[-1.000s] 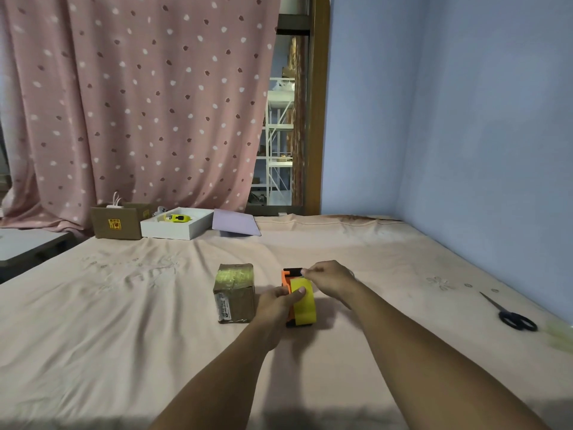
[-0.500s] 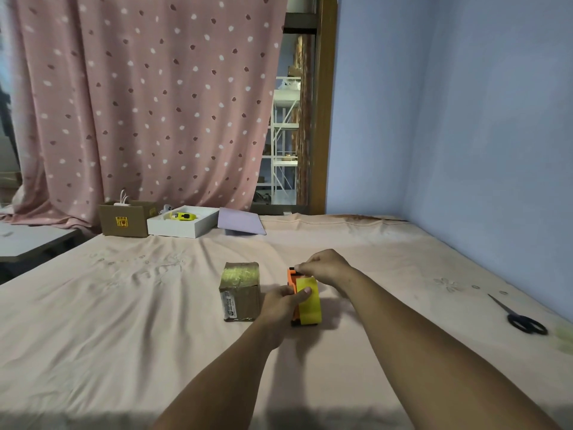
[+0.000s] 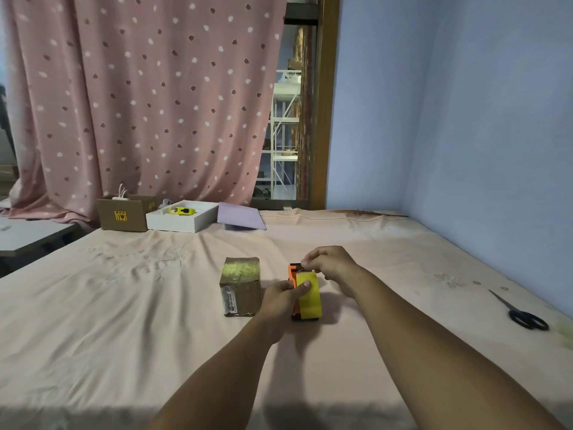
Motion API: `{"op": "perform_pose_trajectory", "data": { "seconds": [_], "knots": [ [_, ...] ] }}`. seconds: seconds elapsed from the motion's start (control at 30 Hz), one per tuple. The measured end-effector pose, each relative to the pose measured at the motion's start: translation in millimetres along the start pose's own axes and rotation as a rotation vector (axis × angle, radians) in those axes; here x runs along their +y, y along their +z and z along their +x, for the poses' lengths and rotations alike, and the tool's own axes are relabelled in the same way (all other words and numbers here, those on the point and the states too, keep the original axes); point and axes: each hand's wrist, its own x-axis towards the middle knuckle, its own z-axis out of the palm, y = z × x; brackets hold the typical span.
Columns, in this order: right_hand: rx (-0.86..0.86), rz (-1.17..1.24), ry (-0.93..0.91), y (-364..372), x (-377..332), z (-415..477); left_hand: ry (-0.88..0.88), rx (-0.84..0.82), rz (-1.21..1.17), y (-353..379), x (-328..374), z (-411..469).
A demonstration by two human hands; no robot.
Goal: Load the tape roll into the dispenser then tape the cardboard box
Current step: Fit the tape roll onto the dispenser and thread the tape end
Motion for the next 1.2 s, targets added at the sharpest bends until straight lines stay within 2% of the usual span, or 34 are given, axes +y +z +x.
{"op": "perform_pose_trajectory", "data": {
  "seconds": [0.23,0.4,0.47,0.6,0.73,1.07,1.2],
  "knots": [
    [0.004,-0.022,-0.069,1,13,4,-0.004,-0.001,-0.01,1,4,-3],
    [0.097,-0.512,-0.286,4,9,4,0.01,-0.022,-0.025,0,0,-6],
    [0.106,-0.571,-0.309,6,8,3,0.015,-0.03,-0.05,-1,-3,-6],
    [0.151,-0.579,-0.347,5,12,-1,0.006,-0.035,-0.066,-3,-3,-9],
    [0.186,-0.568,-0.37,1,15,-2,-0.028,-0.15,-0.1,-3,4,-16],
    [0.352,-0.279,-0.306,19,31,-6,-0.02,-0.289,-0.148,4,1,-20],
    [0.292,-0.301,-0.278,17,31,-2,-0.024,-0.298,-0.075,0,2,-21]
  ]
}}
